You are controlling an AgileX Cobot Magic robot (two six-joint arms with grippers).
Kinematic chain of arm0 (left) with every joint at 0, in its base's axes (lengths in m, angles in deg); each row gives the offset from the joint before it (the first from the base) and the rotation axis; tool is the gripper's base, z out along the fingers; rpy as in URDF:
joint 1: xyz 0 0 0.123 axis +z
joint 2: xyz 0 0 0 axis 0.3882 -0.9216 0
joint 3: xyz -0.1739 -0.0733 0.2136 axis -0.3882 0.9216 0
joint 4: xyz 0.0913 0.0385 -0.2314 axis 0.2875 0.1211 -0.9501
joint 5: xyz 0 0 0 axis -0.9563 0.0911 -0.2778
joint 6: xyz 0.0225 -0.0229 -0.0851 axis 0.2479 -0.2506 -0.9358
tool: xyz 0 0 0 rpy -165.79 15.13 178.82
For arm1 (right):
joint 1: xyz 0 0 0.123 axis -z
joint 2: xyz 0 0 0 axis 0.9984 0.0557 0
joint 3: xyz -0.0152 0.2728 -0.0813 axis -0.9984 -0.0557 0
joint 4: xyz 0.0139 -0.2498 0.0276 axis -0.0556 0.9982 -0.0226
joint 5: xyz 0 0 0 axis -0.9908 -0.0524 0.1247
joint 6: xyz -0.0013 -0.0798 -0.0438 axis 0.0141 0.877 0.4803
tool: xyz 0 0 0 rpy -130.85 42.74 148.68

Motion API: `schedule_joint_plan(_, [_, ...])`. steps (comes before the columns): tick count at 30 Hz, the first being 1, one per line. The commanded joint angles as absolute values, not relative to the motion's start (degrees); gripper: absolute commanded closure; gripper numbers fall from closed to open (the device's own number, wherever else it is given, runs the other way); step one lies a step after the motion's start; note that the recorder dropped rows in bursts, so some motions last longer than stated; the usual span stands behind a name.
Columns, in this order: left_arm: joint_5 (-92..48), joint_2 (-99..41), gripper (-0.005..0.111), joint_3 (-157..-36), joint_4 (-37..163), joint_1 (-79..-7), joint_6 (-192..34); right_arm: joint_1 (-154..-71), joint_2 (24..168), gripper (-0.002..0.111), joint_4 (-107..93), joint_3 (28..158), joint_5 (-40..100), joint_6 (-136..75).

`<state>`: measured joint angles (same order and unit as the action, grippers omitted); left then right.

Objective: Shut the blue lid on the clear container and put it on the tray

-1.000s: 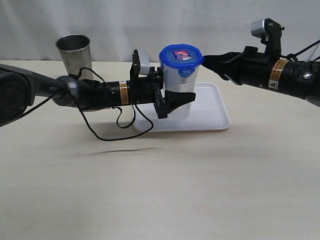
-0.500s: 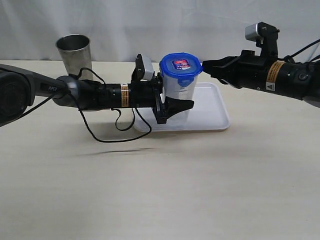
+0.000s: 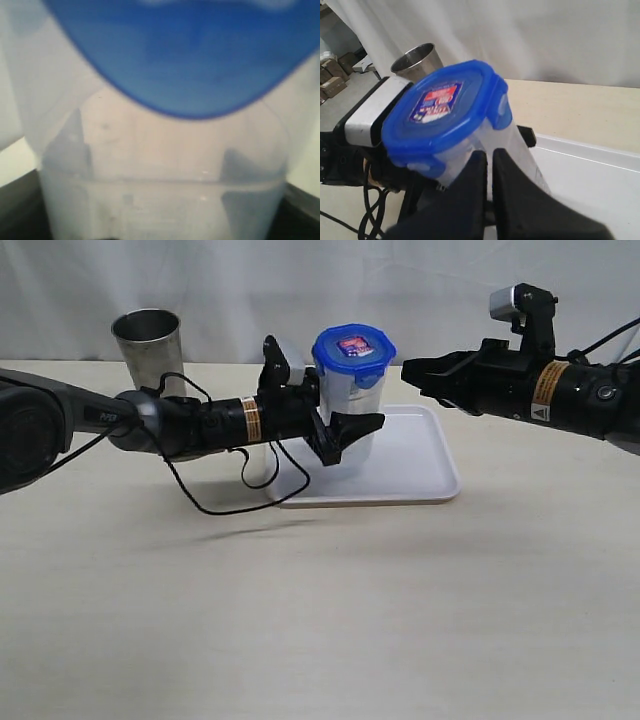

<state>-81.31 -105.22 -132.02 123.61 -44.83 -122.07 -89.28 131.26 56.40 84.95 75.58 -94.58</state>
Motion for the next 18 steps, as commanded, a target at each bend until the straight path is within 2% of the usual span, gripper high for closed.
schedule_joint_plan(1, [-80.4, -105.38, 0.107, -135.86, 120.89, -44.87, -123.64, -89.31, 130.74, 0.104, 56.07, 85.39, 76.18, -93.88])
schedule_joint_plan(18, [-78.43, -110.74, 0.107, -139.47, 120.9, -44.87, -126.38, -89.31, 130.74, 0.104, 56.1, 85.39, 76.18, -93.7])
